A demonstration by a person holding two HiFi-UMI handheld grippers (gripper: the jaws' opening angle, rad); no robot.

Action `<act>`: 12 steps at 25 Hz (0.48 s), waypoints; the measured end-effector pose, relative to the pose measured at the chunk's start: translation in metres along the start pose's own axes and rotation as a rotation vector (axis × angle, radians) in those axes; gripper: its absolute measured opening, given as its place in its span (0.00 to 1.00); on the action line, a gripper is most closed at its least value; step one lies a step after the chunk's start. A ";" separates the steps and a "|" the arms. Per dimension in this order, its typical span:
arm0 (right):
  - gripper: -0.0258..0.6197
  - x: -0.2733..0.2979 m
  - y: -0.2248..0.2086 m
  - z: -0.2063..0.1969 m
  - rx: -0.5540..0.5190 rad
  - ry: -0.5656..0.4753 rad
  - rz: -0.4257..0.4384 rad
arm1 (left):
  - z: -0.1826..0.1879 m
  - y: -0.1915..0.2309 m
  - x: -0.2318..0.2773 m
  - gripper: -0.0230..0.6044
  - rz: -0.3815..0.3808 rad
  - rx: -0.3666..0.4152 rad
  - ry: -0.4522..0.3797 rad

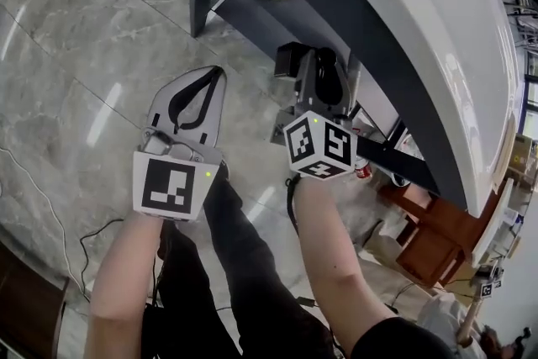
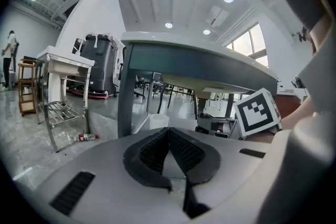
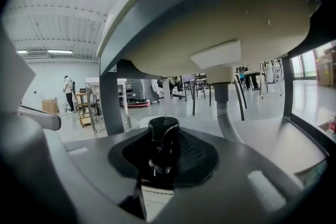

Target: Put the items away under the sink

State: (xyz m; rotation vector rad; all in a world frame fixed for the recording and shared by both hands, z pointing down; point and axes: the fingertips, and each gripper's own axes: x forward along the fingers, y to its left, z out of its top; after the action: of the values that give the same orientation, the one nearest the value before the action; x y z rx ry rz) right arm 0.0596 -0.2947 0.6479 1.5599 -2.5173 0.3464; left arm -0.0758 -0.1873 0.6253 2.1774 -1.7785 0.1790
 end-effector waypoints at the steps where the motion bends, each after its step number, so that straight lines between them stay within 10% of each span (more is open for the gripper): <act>1: 0.19 0.007 -0.002 0.002 0.002 -0.008 -0.004 | 0.000 0.001 0.004 0.05 0.002 -0.003 0.000; 12: 0.19 0.051 -0.023 0.011 -0.027 -0.026 -0.029 | -0.002 0.001 0.024 0.05 0.012 -0.030 0.007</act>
State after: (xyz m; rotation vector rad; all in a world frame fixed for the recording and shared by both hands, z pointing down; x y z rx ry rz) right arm 0.0579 -0.3511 0.6531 1.5991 -2.5047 0.2890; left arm -0.0719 -0.2096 0.6342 2.1430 -1.7791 0.1616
